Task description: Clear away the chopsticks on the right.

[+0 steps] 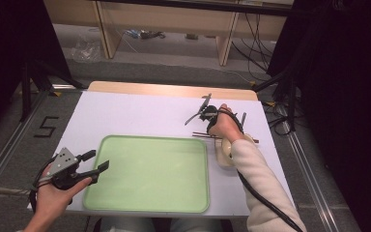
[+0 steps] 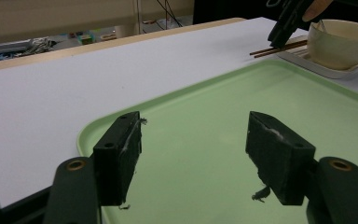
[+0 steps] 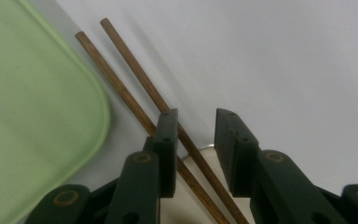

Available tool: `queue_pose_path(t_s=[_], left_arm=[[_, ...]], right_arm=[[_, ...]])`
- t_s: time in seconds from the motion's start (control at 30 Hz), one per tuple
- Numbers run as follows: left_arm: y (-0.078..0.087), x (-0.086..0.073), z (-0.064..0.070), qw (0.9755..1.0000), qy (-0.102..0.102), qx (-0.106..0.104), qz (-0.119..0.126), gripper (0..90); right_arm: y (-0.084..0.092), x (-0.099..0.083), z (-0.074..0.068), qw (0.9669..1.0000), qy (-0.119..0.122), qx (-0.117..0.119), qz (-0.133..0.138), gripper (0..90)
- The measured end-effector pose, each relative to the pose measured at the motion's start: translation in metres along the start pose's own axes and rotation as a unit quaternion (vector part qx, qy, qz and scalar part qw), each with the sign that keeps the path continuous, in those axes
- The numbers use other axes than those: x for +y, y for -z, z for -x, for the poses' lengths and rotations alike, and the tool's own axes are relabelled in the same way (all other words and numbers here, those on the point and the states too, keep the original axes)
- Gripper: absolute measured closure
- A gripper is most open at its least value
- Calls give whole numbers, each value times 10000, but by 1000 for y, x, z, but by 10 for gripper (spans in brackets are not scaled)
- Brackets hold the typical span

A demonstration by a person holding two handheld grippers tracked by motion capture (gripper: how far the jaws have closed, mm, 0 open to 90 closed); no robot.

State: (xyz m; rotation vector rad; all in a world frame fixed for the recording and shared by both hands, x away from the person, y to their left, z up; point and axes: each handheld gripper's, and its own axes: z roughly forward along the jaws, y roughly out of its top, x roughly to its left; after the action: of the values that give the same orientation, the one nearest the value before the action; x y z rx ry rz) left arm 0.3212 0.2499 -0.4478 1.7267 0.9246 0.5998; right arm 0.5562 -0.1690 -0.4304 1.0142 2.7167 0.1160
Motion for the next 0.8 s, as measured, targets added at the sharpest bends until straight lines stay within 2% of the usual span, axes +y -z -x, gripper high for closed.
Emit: queue_pose_path(t_s=[0.27,0.47,0.5,0.7,0.77,0.8], left_arm=[[0,0,0,10000,27,-8,1,356],[0,0,0,10000,-39,-20,-8,356],[-1,0,0,10000,22,-15,-4,356],[0,0,1,10000,28,-4,-7,356],[0,0,0,10000,-29,-21,-6,356],[0,0,1,10000,34,-11,-9,356]], right_arm=[[-1,-1,0,10000,31,-2,-6,713],[-2,-1,-1,9999,86,3,-53,710],[-3,-1,-1,10000,65,17,-71,711],[-7,-1,1,9999,90,20,-96,725],[-7,-1,1,9999,125,-12,-85,737],[-7,-1,1,9998,168,-35,-62,741]])
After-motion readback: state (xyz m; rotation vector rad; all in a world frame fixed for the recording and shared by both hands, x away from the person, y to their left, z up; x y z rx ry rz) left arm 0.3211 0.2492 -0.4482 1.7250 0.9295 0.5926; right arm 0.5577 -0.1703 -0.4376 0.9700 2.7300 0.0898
